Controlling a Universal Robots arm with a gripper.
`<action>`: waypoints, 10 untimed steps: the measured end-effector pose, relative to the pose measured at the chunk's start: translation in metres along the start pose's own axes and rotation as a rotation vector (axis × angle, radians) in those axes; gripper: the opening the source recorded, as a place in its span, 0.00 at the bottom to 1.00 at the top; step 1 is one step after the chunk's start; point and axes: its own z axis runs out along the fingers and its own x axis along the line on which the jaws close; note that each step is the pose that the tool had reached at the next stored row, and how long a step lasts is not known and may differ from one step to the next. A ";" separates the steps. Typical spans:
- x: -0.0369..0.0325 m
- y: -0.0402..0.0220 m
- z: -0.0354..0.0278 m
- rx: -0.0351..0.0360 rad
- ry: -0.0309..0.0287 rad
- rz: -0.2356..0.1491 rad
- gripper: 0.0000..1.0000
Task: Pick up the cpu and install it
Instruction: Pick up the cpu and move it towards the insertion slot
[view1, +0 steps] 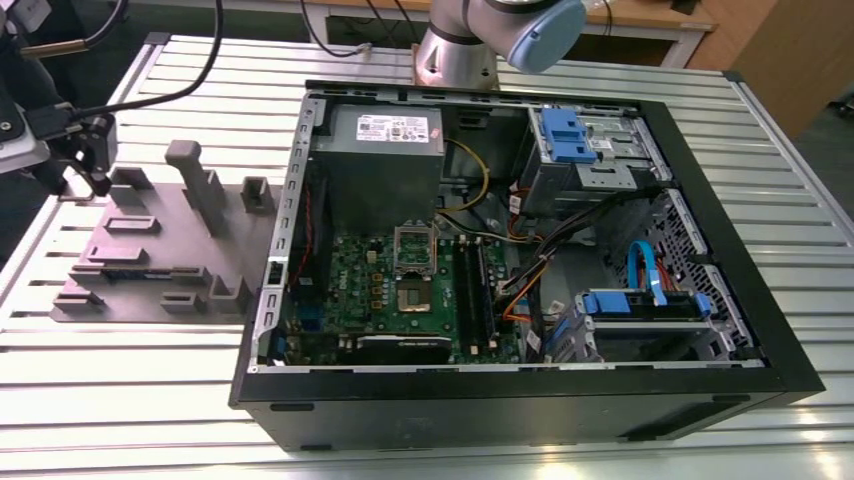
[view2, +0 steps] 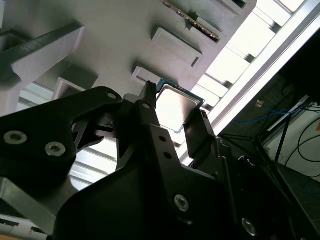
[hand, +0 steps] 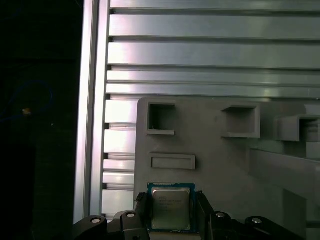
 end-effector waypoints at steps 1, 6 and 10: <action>0.0000 0.0000 -0.0003 0.0000 0.0001 0.000 0.47; 0.0000 0.0001 -0.0014 -0.0001 -0.0001 0.000 0.47; 0.0001 0.0001 -0.0021 0.0000 0.0001 0.000 0.47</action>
